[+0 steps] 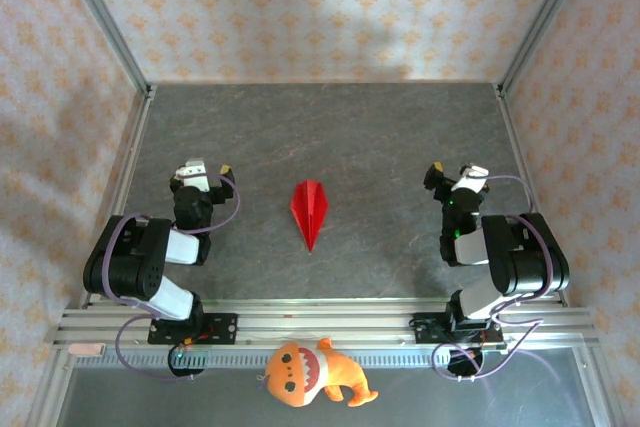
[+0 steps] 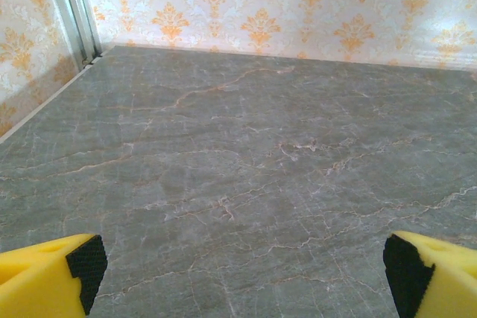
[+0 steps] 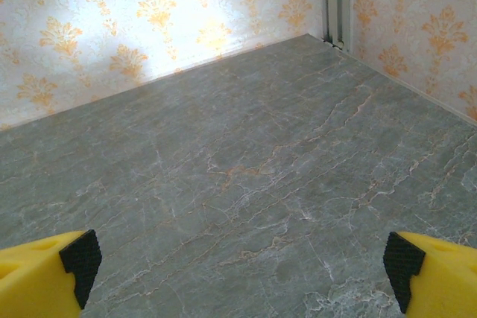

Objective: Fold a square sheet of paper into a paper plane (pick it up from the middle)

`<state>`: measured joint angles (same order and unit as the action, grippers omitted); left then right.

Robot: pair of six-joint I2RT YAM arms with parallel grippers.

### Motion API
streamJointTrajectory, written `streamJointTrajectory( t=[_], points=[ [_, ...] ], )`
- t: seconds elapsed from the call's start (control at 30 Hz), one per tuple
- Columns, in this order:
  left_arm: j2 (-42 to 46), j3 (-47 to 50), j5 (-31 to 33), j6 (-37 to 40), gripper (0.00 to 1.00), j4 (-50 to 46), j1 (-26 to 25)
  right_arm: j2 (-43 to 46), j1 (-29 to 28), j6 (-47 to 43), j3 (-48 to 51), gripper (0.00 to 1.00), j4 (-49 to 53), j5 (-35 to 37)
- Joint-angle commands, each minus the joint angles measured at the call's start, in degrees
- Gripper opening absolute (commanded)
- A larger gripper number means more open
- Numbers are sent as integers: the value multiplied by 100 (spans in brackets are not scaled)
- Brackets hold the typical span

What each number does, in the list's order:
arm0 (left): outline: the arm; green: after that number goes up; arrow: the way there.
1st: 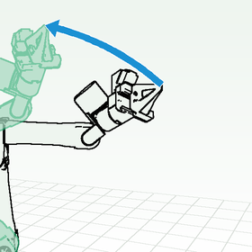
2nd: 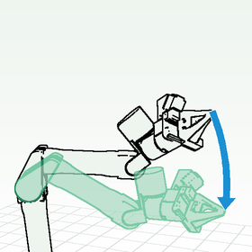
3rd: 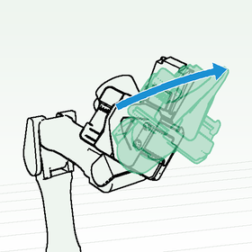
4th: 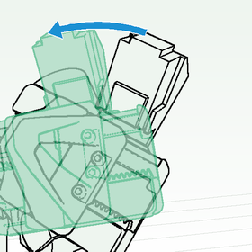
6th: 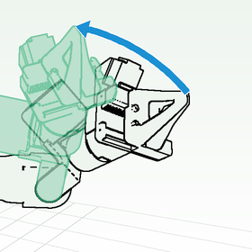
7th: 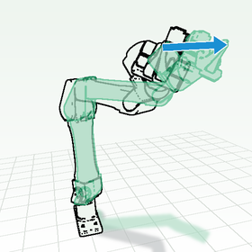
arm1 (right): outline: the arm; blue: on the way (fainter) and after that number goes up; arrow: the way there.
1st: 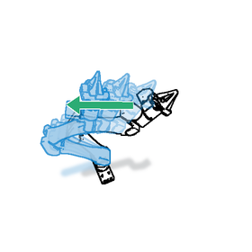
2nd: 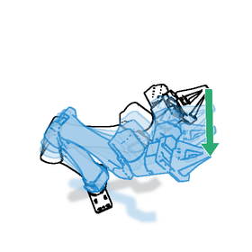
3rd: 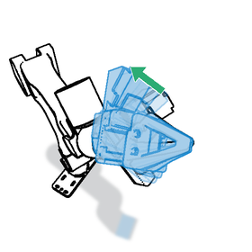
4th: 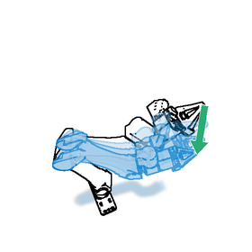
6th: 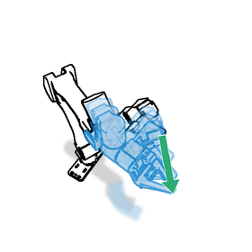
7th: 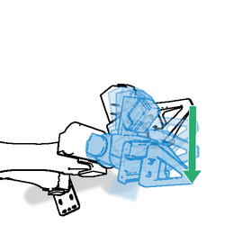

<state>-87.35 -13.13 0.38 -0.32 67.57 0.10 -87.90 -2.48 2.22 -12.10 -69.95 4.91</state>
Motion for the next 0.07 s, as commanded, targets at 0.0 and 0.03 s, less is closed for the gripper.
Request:
streamJointTrajectory(
  t=[0.0, 0.03],
  points=[
    [36, -94, 47, 70, 99, 227, -23, 41, -42, -124, -83, 100, -203, 154],
    [34, -94, 50, 74, 99, 235, -30, 44, -46, -124, -83, 100, -203, 154]
  ],
)
